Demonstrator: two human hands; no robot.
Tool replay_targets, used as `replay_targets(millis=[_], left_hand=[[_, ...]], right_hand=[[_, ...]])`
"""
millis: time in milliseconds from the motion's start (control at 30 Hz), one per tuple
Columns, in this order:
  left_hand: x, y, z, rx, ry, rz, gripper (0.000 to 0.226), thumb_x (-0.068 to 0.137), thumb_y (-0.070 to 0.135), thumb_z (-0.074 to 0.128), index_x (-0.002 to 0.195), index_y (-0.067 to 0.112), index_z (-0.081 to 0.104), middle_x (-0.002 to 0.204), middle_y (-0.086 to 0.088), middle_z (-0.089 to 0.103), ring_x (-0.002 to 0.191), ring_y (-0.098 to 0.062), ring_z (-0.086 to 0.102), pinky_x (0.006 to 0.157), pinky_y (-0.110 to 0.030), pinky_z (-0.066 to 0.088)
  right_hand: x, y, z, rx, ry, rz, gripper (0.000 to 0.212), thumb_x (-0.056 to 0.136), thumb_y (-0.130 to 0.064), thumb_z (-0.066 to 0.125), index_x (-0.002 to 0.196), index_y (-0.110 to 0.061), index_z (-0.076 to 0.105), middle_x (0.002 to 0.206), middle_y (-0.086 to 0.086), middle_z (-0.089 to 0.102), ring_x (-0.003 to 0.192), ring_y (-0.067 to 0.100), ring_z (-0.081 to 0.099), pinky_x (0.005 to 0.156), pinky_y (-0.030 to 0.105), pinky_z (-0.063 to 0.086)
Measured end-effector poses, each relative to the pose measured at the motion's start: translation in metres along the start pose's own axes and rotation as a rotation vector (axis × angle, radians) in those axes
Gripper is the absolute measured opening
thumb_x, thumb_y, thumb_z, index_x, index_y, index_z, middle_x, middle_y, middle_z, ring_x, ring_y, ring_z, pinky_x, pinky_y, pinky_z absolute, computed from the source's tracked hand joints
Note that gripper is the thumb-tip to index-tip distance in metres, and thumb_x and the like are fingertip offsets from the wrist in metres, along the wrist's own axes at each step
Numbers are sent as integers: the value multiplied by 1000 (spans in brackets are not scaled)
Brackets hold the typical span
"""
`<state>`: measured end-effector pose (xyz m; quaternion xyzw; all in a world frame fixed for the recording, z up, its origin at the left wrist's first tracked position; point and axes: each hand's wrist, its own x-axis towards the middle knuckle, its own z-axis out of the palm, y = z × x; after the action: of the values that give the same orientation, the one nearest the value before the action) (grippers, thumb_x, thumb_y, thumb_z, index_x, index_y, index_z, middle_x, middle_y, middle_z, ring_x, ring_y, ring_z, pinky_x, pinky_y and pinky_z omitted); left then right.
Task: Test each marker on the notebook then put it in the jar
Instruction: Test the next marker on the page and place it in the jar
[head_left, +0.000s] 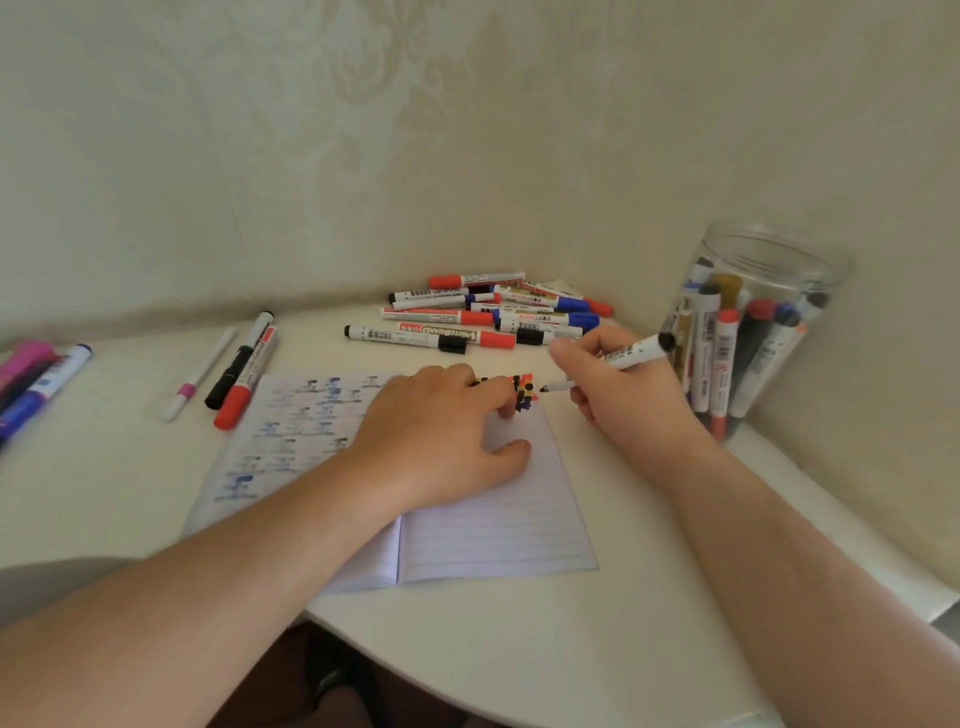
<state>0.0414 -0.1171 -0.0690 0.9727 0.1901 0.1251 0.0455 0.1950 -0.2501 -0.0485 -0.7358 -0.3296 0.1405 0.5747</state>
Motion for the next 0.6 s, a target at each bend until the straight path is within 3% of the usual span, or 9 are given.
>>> replay_targets(millis=[100, 167, 400, 600], left_hand=[[1, -3, -2, -53, -32, 12, 42, 85, 75, 46, 117, 49, 52, 95, 16, 48, 103, -16, 52, 86, -37, 42], [1, -4, -4, -90, -63, 49, 39, 87, 72, 46, 124, 59, 50, 90, 16, 45, 100, -13, 51, 83, -35, 37], [2, -3, -7, -143, -92, 71, 34, 93, 70, 43, 125, 72, 53, 84, 14, 44, 94, -11, 49, 79, -35, 38], [1, -3, -8, -154, -95, 60, 35, 91, 71, 43, 125, 71, 53, 84, 17, 44, 99, -11, 49, 86, -36, 39]], right_hand=[[2, 2, 3, -122, 28, 45, 12, 79, -25, 74, 74, -20, 64, 65, -2, 61, 63, 13, 52, 61, 33, 43], [3, 2, 4, -142, 52, 74, 10, 71, -28, 72, 71, -24, 63, 66, 0, 62, 64, 15, 53, 60, 33, 44], [1, 3, 7, -107, 84, 110, 26, 80, -15, 72, 63, -21, 53, 57, 0, 63, 51, 13, 53, 55, 29, 44], [0, 3, 9, -147, 90, 99, 19, 81, -15, 74, 70, -15, 58, 60, 2, 67, 51, 10, 57, 53, 28, 47]])
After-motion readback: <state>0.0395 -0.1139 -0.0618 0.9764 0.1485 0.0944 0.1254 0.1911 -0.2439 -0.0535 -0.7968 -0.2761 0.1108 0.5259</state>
